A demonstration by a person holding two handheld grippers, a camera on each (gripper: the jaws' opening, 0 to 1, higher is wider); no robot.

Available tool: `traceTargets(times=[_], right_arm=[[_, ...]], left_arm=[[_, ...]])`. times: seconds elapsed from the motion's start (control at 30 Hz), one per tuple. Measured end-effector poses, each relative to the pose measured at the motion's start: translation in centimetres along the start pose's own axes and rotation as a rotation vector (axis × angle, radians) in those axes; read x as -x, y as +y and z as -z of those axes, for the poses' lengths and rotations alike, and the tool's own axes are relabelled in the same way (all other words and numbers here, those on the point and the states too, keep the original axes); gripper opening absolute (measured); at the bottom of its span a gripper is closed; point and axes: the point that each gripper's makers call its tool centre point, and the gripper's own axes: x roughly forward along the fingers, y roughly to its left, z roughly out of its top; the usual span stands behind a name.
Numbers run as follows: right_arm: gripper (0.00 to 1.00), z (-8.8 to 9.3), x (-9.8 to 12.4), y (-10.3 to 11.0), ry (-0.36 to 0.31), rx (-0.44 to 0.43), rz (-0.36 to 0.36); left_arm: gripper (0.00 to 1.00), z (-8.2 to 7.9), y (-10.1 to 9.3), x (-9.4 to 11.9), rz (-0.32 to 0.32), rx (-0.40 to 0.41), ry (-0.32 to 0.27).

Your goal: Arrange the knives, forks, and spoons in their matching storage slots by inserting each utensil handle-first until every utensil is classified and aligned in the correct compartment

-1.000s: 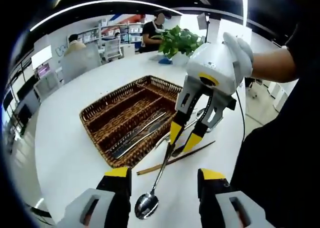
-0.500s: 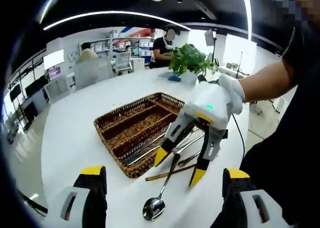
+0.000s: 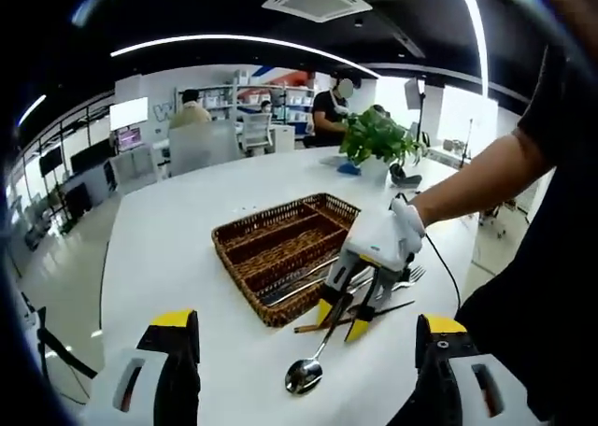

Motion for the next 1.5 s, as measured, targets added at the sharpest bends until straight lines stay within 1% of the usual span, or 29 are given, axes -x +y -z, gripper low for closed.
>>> traceTargets(times=[0.1, 0.2, 0.27, 0.33, 0.4, 0.47, 0.5, 0.53, 0.6, 0.63, 0.73, 0.77, 0.8, 0.9, 1.03, 1.07, 1.23, 1.27, 1.37, 1.47, 1.5], right_arm=[[0.18, 0.4, -0.3, 0.0, 0.006, 0.001, -0.004], [0.15, 0.3, -0.3, 0.1, 0.005, 0.006, -0.016], [0.14, 0.6, -0.4, 0.1, 0.016, 0.01, -0.019], [0.13, 0.5, -0.6, 0.0, 0.001, -0.014, -0.02], [0.11, 0.5, -0.6, 0.1, -0.005, -0.016, -0.03], [0.07, 0.4, -0.6, 0.3, -0.013, -0.043, -0.047], [0.04, 0.4, -0.6, 0.0, -0.02, -0.043, -0.035], [0.02, 0.5, -0.5, -0.1, -0.013, -0.044, -0.034], [0.02, 0.4, -0.6, 0.0, -0.009, -0.05, -0.044], [0.02, 0.4, -0.7, 0.0, -0.002, -0.039, -0.044], [0.01, 0.4, -0.7, 0.0, 0.005, -0.057, -0.051], [0.0, 0.4, -0.8, -0.1, 0.004, -0.097, -0.047], [0.0, 0.3, -0.8, -0.1, 0.007, -0.102, -0.045], [0.0, 0.2, -0.8, 0.0, 0.025, -0.082, -0.03], [0.0, -0.5, -0.1, -0.2, 0.021, -0.095, -0.021], [0.0, -0.7, 0.2, -0.4, 0.02, -0.111, -0.016], [0.0, -1.0, 1.2, -0.6, 0.03, -0.116, -0.008], [0.0, -1.1, 1.4, -0.5, 0.035, -0.126, -0.012], [0.0, -1.3, 2.3, 0.0, 0.054, -0.115, -0.019], [0.0, -1.8, 3.3, 0.2, 0.05, -0.13, -0.022], [0.0, -1.8, 3.6, 0.2, 0.052, -0.132, -0.019]], left_arm=[[1.0, 0.2, 0.1, 0.2, -0.01, 0.008, -0.001], [1.0, 0.1, 0.1, 0.4, -0.019, 0.005, -0.013], [1.0, 0.1, 0.2, 0.5, -0.029, 0.006, -0.016], [1.0, 0.1, 0.2, 0.6, -0.031, 0.013, -0.018], [1.0, 0.2, 0.3, 0.7, -0.034, 0.015, -0.018], [1.0, 0.3, 0.3, 0.8, -0.035, 0.02, -0.018], [1.0, 0.4, 0.3, 0.8, -0.036, 0.02, -0.017], [1.0, 0.4, 0.3, 0.8, -0.036, 0.021, -0.017], [1.0, 0.5, 0.4, 0.9, -0.038, 0.023, -0.017], [1.0, 0.5, 0.4, 0.9, -0.038, 0.024, -0.017], [1.0, 0.5, 0.4, 0.9, -0.041, 0.026, -0.017], [1.0, 0.5, 0.4, 0.9, -0.042, 0.025, -0.016], [1.0, 0.5, 0.4, 0.9, -0.042, 0.024, -0.017], [1.0, 0.4, 0.5, 1.0, -0.043, 0.024, -0.019], [1.0, 0.6, 0.7, 1.2, -0.048, 0.024, -0.018], [1.0, 0.6, 0.7, 1.2, -0.049, 0.025, -0.017], [1.0, 0.2, 0.9, 1.2, -0.05, 0.018, -0.022], [1.0, 0.1, 0.9, 1.1, -0.049, 0.016, -0.023], [1.0, -0.1, 1.0, 1.0, -0.047, 0.012, -0.024], [1.0, -0.3, 1.1, 0.9, -0.045, 0.005, -0.026], [1.0, -0.5, 1.4, 0.9, -0.059, 0.003, -0.03]])
